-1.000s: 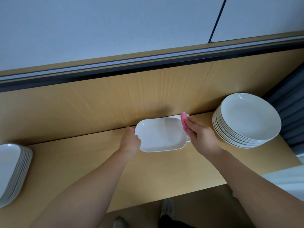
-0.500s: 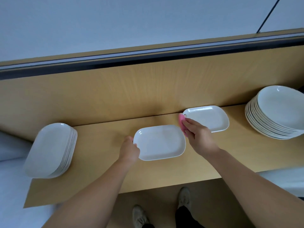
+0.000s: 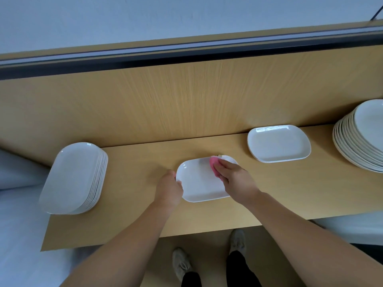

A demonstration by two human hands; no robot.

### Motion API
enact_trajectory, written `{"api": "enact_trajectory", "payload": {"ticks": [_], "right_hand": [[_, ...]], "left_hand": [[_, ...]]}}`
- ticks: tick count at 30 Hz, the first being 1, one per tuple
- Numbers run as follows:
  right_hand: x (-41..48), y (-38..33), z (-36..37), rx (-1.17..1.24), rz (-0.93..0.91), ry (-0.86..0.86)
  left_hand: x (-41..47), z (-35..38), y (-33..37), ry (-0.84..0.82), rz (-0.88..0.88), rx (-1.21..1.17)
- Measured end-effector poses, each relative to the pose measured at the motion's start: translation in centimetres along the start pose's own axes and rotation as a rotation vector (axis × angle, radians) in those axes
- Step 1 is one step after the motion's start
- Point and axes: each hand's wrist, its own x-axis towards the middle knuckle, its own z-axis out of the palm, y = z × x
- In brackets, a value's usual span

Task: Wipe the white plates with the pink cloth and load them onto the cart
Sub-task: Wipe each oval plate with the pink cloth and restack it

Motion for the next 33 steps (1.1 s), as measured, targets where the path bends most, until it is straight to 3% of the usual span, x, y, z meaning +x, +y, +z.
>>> {"api": "enact_trajectory", "payload": {"ticks": [3,7,9,14,23,29,33], "right_hand": [[0.5,0.2,1.2,-0.120,0.038,-0.048],[1.2,-0.1,2.1,-0.214,0.170,-0.120],[1.3,-0.5,2.8,-0.178,0.247,-0.227],[2.0,-1.7,3.8,-0.294,0.308,-0.310],[3.3,-5.0,5.3,-0.410,0.079,-0.457],[3.1,-4.7,6.1,-0.291,-0.203,-0.384],[2.1,-4.3,4.5,-0.259,-0.313,-0.476]], "left_hand": [[0.0,-0.6,-0.3,-0.033,0.095,0.207],[-0.3,-1.6,-0.7,-0.231,0.265,0.429],[-0.5,-1.8,-0.6,-0.263,0.302,0.452],[-0.4,-1.8,-0.7,-0.227,0.309,0.398],[-0.3,-1.6,-1.2,-0.167,0.342,0.341],[-0.3,-1.6,-1.2,-0.083,0.400,0.350],[-0.1,-1.5,-1.3,-0.113,0.390,0.436]]}}
